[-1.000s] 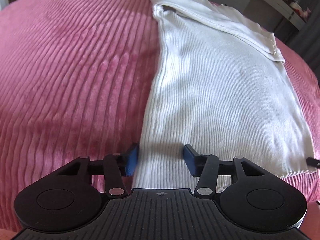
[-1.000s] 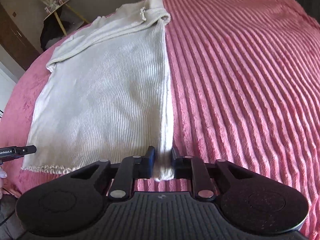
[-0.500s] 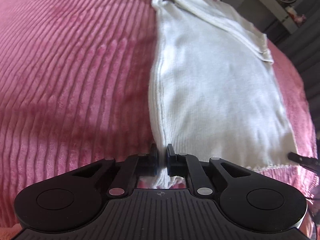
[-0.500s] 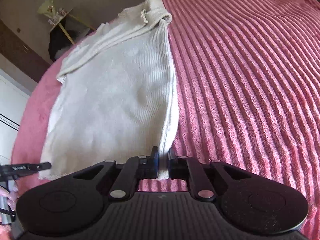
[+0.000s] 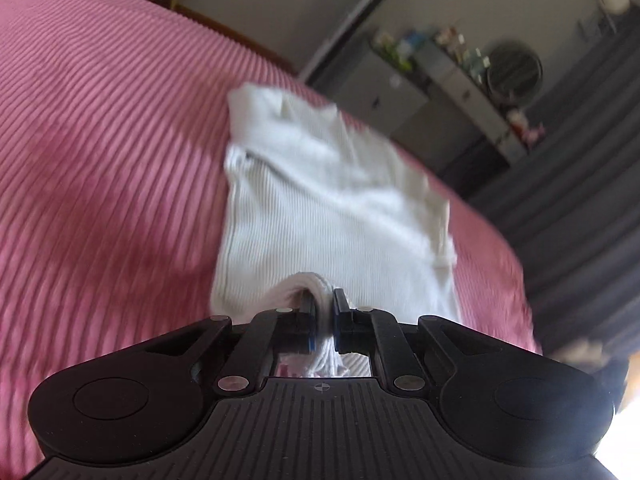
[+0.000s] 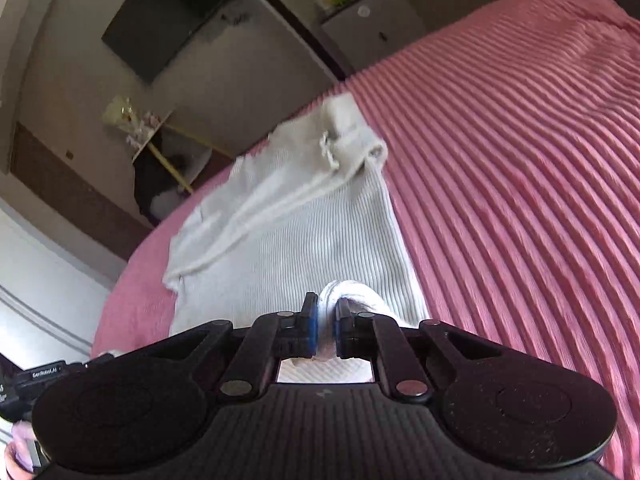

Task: Fold small clothes

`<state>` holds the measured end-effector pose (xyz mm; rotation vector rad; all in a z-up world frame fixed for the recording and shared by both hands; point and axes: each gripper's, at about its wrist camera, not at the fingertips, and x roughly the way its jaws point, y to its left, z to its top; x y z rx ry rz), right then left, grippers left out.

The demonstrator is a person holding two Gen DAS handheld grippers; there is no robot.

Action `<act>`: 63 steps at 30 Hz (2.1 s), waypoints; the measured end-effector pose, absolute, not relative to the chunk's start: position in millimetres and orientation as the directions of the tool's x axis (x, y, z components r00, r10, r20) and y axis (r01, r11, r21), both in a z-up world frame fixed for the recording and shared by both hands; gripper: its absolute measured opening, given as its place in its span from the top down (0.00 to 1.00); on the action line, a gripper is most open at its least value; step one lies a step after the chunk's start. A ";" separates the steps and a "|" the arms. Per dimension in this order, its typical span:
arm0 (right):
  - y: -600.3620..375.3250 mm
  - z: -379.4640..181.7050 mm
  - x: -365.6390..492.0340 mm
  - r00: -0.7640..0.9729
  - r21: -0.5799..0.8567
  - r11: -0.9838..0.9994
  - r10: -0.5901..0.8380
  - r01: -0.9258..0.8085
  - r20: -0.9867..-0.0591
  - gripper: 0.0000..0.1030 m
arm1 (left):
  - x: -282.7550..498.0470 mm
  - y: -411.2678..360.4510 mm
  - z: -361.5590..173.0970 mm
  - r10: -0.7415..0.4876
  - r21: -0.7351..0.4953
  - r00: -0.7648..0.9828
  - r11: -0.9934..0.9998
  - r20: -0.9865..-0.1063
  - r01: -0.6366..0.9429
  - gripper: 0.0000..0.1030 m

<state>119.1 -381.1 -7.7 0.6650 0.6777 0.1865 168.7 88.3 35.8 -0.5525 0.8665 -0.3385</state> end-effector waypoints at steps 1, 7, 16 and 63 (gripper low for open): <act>-383.2 -7.2 128.4 0.783 0.626 0.778 0.352 0.060 -0.512 0.92 | 177.8 89.3 35.0 -0.483 -0.586 0.621 0.809 -0.617 0.046 0.91; -384.8 -8.0 188.6 0.831 0.524 0.843 0.206 0.117 -0.517 0.93 | 230.7 92.4 18.5 -0.391 -0.545 0.672 0.838 -0.629 -0.023 0.91; -374.5 -31.2 217.0 0.839 0.427 0.895 0.130 0.130 -0.528 0.87 | 261.5 91.4 -28.1 -0.299 -0.439 0.651 0.896 -0.698 -0.059 0.86; -351.3 -29.4 215.8 0.894 0.189 0.980 0.135 -0.058 -0.428 0.92 | 250.3 58.6 -5.1 -0.370 -0.284 0.749 0.926 -0.549 0.249 0.87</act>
